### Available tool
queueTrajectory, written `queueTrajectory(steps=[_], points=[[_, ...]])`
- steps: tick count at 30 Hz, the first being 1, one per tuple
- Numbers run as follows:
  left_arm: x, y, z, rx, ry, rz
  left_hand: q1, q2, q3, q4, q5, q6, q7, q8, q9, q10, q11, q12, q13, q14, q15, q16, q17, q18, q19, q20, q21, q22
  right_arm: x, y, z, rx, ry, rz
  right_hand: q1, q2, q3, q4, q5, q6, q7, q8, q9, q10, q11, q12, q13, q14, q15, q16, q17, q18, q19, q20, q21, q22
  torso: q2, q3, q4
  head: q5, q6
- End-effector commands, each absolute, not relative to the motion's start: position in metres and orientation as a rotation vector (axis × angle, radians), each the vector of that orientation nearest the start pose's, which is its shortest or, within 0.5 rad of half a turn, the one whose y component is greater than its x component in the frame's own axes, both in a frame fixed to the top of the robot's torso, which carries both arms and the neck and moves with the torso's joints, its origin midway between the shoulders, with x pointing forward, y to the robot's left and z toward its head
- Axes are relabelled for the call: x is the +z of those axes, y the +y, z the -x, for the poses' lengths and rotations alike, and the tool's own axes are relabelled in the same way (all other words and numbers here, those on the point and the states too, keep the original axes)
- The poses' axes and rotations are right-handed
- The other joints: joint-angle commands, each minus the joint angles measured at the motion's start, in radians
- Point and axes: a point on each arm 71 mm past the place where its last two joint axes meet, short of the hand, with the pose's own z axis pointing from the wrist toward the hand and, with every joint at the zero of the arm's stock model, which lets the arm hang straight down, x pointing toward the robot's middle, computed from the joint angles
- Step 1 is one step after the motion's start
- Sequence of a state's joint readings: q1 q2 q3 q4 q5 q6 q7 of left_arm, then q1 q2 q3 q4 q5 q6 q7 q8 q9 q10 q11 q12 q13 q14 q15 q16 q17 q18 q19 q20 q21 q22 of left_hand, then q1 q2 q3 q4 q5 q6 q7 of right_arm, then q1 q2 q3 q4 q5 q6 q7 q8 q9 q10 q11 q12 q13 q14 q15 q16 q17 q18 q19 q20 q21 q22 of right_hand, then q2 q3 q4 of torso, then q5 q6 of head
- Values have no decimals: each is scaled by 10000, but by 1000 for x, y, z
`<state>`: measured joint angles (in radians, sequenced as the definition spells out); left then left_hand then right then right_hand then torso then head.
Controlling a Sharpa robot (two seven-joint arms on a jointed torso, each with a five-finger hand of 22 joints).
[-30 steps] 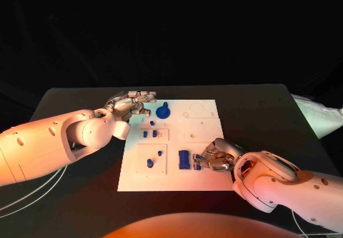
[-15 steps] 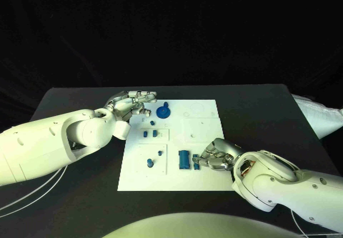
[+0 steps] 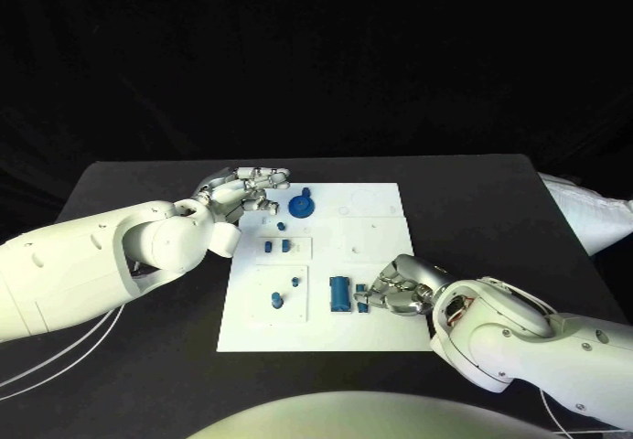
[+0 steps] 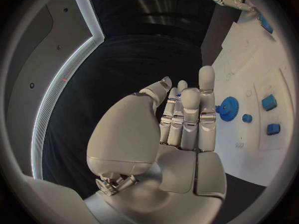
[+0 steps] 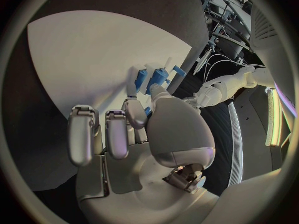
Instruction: Assemble the parts on the task board
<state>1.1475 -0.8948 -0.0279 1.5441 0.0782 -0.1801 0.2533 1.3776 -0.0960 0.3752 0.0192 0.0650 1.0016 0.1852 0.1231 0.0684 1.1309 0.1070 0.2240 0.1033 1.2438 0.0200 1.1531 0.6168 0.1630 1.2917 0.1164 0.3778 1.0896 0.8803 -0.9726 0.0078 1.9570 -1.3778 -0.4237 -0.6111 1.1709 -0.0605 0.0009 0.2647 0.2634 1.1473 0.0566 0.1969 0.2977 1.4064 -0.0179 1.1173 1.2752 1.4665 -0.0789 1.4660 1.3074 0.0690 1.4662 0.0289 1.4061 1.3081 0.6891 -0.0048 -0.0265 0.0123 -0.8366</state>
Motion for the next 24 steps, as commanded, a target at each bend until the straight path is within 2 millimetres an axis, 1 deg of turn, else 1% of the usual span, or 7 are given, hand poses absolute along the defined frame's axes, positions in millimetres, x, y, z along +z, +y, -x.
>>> queueTrajectory(steps=[1,4,7,8,12,15,24], points=[[-206,220,-473,-15980,15980,12982,-70,46,-51,11,-12,-49,-14,22,-14,-78,-21,22,11,-49,3,-43,-8,169,-55,3,-48,-7,-260,-172,-342,5880,20472,-2372,360,-47,-198,-117,-526,22,29,28,26,26,20,-84,-5,748,-46,33,1097,-134,88,-67,-15,289,2,-2,-11,0,-3],[-206,220,-473,-15972,15976,12984,-70,46,-51,11,-12,-49,-14,22,-14,-78,-21,22,11,-49,3,-43,-8,169,-55,3,-48,-7,-260,-173,-342,5860,20576,-2204,619,-40,-344,-246,-920,3,44,21,45,8,33,-116,1,746,-34,27,1094,-132,81,-54,-24,286,1,-5,-18,-1,-11],[-207,220,-473,-15980,15982,12982,-71,50,-55,13,-11,-56,-12,21,-15,-88,-18,26,11,-63,6,-52,-28,168,-61,6,-53,-11,-261,-174,-342,5809,20603,-2089,785,10,-408,-327,-1097,0,50,20,56,6,34,-123,11,747,-27,28,1099,-133,82,-50,-23,291,-2,-2,-22,-9,-5],[-207,220,-474,-15985,15985,12980,-71,50,-55,13,-11,-56,-12,21,-15,-88,-18,26,11,-63,6,-52,-28,168,-61,6,-53,-11,-261,-174,-342,5785,20605,-2054,831,28,-426,-351,-1126,0,51,21,60,6,35,-125,14,748,-27,32,1106,-134,84,-48,-19,297,-1,-2,-8,-23,-8],[-207,219,-474,-15989,15995,12980,-71,50,-55,13,-11,-56,-12,21,-15,-88,-18,26,11,-63,6,-52,-28,168,-61,6,-53,-11,-264,-175,-345,5623,20611,-1951,940,119,-448,-396,-1163,9,48,25,70,17,32,-106,35,751,-28,40,1119,-137,89,-46,-10,312,3,-7,27,-55,6],[-207,219,-474,-15991,15995,12980,-71,50,-55,13,-11,-56,-12,21,-15,-88,-18,26,11,-63,6,-52,-28,168,-61,6,-53,-11,-266,-175,-347,5530,20622,-1893,1040,170,-459,-448,-1174,12,43,27,76,22,28,-99,46,753,-30,46,1129,-139,92,-47,-4,322,6,-12,28,-46,-7],[-207,219,-474,-15998,16006,12979,-71,50,-55,13,-11,-56,-12,21,-15,-88,-18,26,11,-63,6,-52,-28,168,-61,6,-53,-11,-271,-173,-354,5380,20508,-1899,1202,340,-470,-517,-1175,33,29,38,91,51,16,-45,93,758,-39,60,1151,-144,103,-51,14,350,15,-3,21,9,-31]])
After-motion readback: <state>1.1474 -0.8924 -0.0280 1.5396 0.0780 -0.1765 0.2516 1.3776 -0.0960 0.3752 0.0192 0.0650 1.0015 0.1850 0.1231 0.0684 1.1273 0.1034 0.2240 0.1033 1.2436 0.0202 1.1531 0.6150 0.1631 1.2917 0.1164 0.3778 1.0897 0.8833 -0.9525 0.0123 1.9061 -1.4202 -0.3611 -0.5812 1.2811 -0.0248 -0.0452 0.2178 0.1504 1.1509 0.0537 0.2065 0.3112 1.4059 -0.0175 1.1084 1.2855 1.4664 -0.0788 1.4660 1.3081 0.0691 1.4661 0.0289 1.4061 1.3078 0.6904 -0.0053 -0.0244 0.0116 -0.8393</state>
